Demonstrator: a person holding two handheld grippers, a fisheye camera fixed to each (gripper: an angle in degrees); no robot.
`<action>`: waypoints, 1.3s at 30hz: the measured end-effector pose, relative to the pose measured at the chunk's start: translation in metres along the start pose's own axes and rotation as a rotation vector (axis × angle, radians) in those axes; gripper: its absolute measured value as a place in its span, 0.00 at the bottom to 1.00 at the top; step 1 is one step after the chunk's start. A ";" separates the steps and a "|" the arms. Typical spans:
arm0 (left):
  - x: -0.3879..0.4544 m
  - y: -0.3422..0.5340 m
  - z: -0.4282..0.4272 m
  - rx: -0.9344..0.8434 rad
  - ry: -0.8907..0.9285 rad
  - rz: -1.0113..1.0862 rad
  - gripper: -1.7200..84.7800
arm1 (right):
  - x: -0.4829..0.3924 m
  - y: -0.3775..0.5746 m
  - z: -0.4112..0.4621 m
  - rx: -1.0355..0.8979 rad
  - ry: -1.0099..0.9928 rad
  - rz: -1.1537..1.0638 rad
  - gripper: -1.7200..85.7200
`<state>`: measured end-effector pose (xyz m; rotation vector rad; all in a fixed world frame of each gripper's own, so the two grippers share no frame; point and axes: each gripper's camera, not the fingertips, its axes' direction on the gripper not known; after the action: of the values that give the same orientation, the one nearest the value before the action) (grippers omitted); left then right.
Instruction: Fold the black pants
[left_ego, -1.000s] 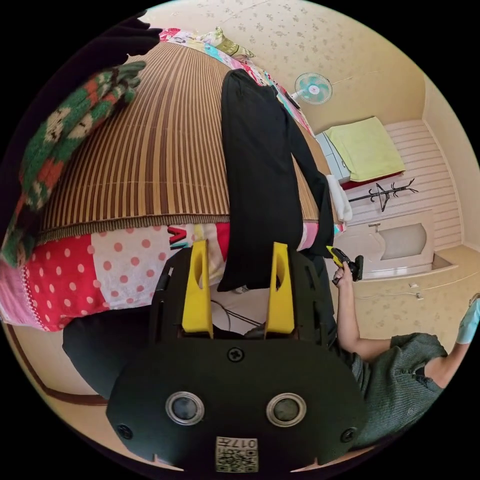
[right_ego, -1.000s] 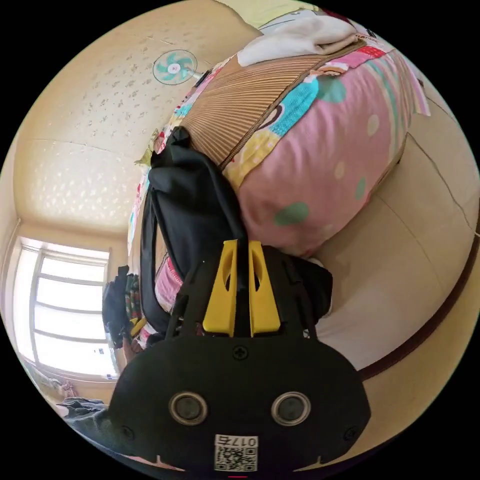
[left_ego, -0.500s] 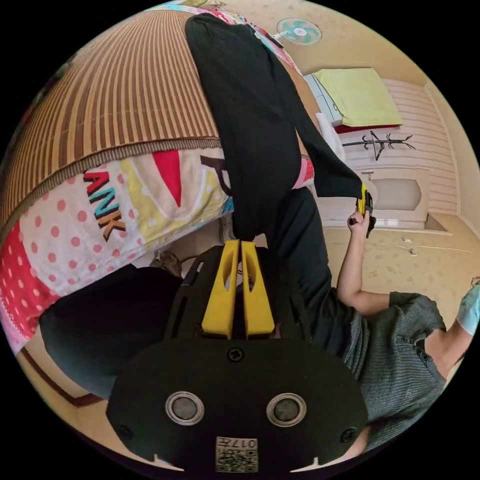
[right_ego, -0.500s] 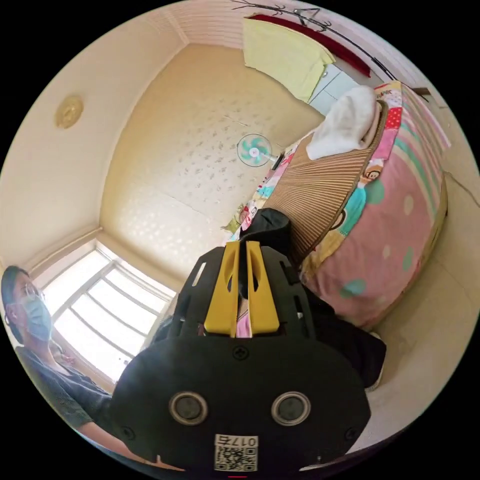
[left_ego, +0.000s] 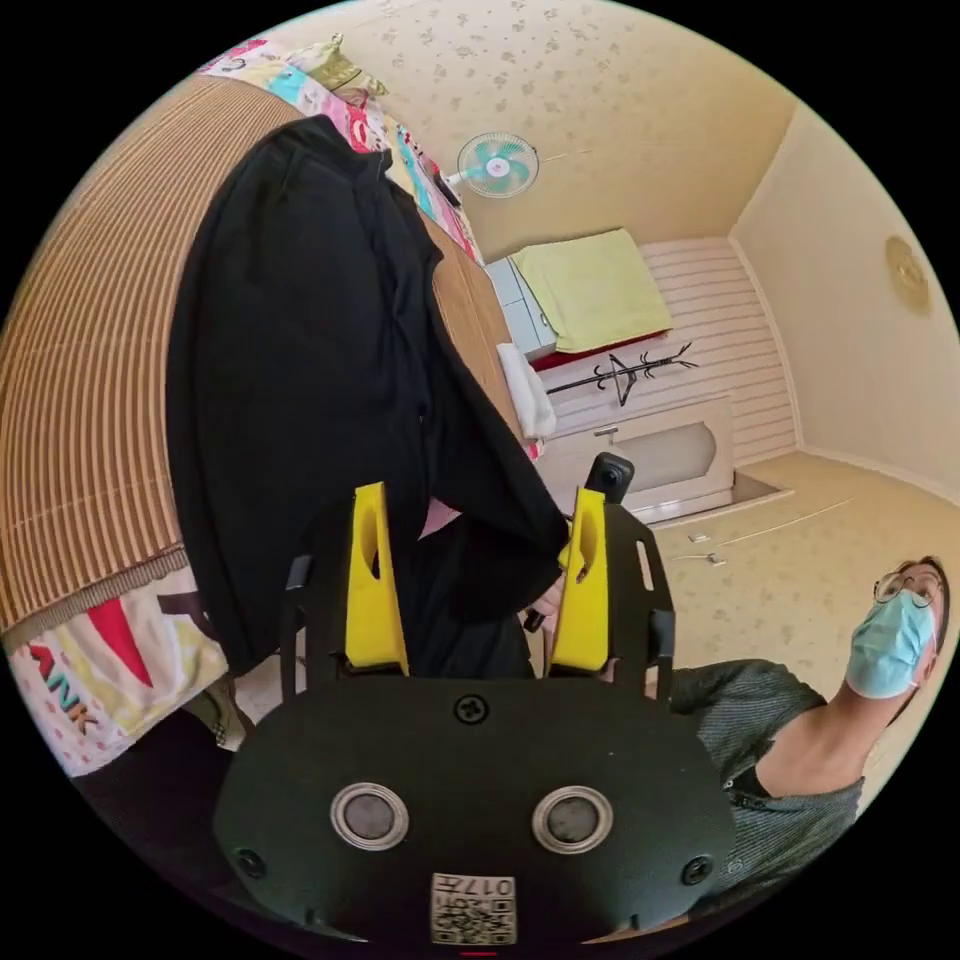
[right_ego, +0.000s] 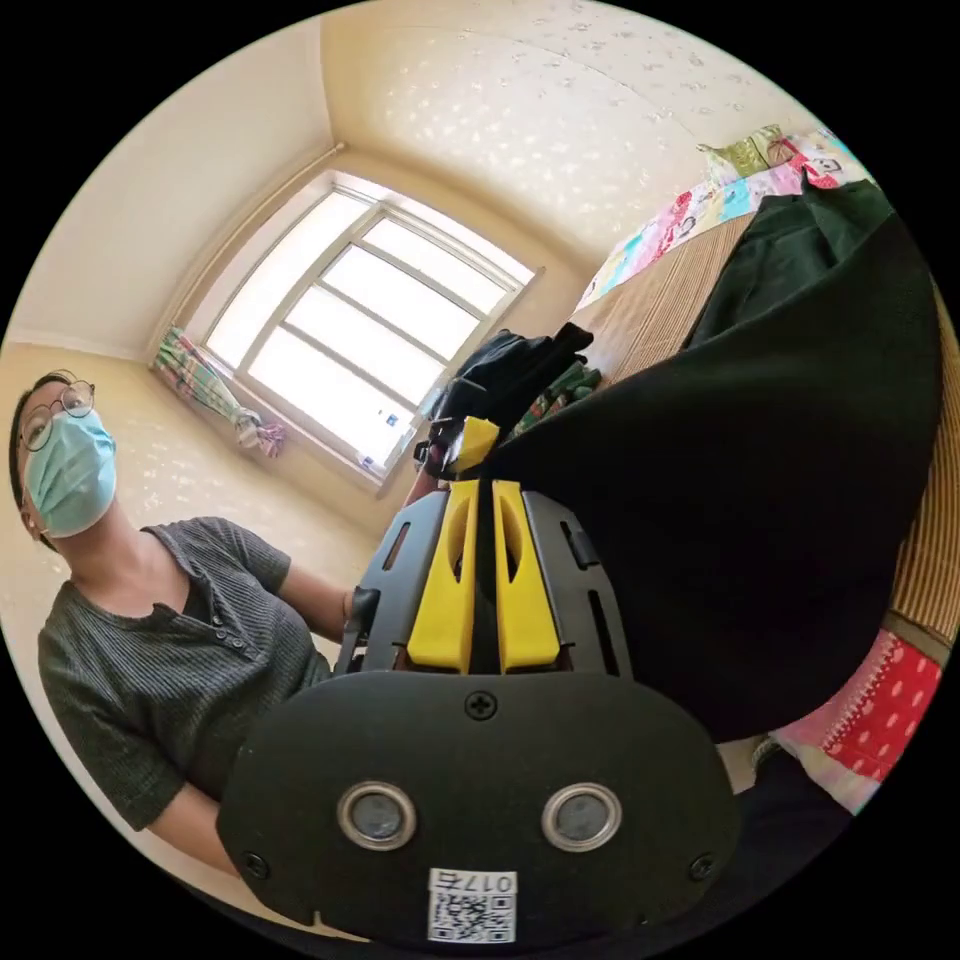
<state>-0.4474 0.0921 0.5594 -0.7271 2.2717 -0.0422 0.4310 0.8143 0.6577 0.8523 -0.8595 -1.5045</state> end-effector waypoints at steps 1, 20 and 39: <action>-0.004 -0.003 0.005 -0.008 0.052 -0.003 0.26 | 0.017 -0.001 0.018 -0.056 -0.038 0.032 0.06; 0.032 0.000 0.057 -0.098 0.019 0.103 0.01 | 0.375 -0.211 -0.182 0.348 0.588 0.608 0.23; 0.024 0.016 0.017 0.029 0.127 0.081 0.01 | 0.250 -0.419 0.057 0.024 1.107 -0.123 0.05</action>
<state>-0.4576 0.0969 0.5280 -0.6325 2.4146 -0.0856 0.1646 0.6039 0.3031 1.5376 0.0049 -0.8740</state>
